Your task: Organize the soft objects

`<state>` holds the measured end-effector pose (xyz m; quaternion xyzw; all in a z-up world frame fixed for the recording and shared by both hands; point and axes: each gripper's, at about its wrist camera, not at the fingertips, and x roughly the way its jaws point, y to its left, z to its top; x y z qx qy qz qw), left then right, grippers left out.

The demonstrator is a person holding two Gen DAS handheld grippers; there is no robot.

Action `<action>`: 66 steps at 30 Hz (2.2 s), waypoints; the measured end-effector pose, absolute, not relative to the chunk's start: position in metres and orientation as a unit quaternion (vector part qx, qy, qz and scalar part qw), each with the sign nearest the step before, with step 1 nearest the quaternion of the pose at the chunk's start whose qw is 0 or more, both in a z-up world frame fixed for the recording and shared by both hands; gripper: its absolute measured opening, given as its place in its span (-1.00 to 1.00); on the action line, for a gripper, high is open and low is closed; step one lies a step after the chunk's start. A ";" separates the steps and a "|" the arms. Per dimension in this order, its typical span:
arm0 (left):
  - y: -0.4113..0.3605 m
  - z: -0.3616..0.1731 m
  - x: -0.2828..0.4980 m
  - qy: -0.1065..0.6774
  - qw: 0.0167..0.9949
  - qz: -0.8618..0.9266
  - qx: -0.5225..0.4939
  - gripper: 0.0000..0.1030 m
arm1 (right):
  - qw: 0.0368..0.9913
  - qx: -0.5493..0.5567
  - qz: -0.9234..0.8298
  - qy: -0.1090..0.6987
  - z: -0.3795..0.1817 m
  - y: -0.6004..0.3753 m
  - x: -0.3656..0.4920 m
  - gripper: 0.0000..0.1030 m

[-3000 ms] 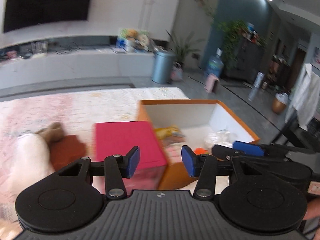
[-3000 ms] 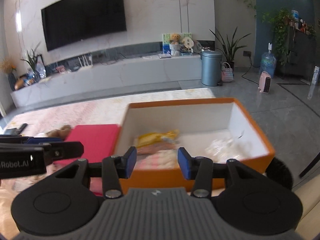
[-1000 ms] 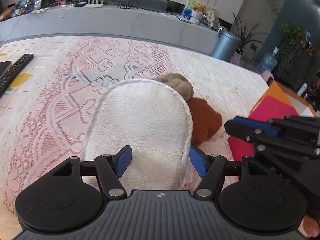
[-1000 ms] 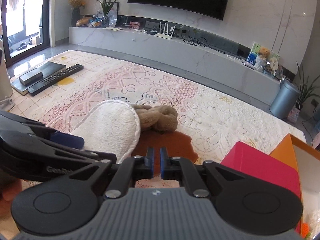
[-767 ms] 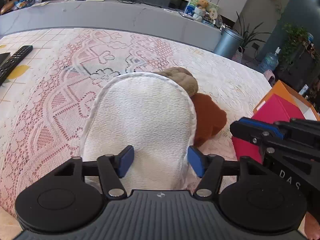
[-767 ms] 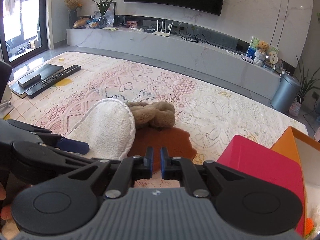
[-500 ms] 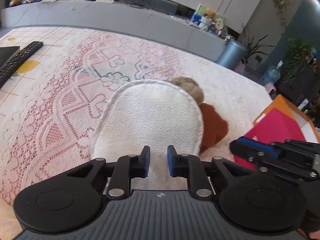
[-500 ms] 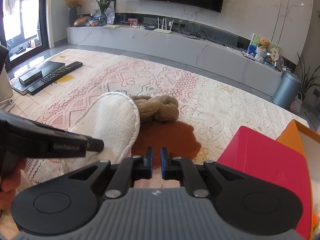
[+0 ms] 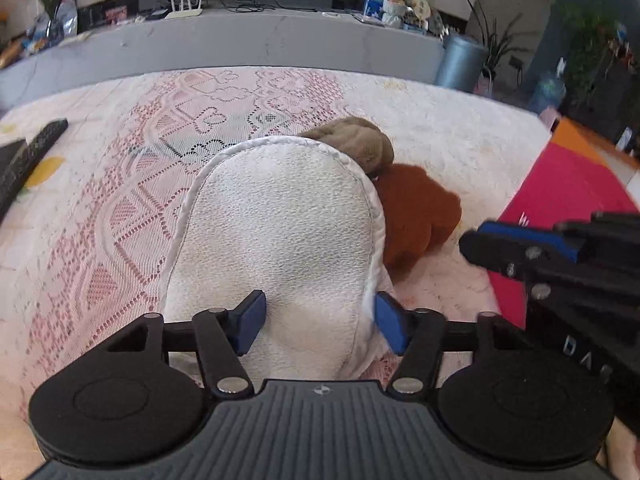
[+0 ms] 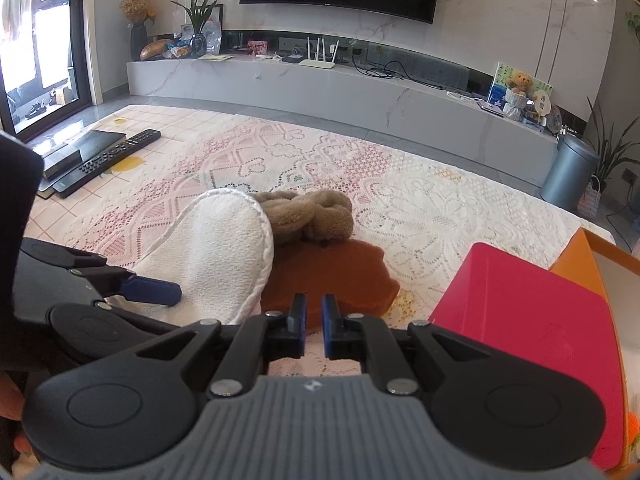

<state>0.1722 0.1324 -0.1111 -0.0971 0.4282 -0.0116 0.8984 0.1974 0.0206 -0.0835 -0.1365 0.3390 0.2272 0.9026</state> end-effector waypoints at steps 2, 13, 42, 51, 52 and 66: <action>0.147 -0.106 0.166 0.418 0.898 -0.008 -0.138 -0.27 | 0.901 -0.141 0.229 0.339 -0.084 0.022 0.196 -0.89; 0.200 -0.090 0.137 0.373 0.888 0.120 -0.240 -0.93 | 0.881 -0.153 0.293 0.340 -0.102 0.060 0.192 0.20; 0.209 -0.116 0.153 0.441 0.848 0.170 -0.241 0.24 | 0.848 -0.156 0.317 0.395 -0.142 0.098 0.188 0.28; 0.205 -0.118 0.159 0.442 0.851 0.151 -0.242 0.71 | 0.852 -0.151 0.323 0.383 -0.141 0.104 0.182 -0.56; 0.205 -0.118 0.159 0.442 0.851 0.150 -0.242 0.72 | 0.853 -0.150 0.323 0.382 -0.141 0.104 0.182 -0.60; 0.196 -0.119 0.164 0.450 0.854 0.143 -0.217 0.92 | 0.881 -0.127 0.268 0.370 -0.115 0.071 0.163 -0.77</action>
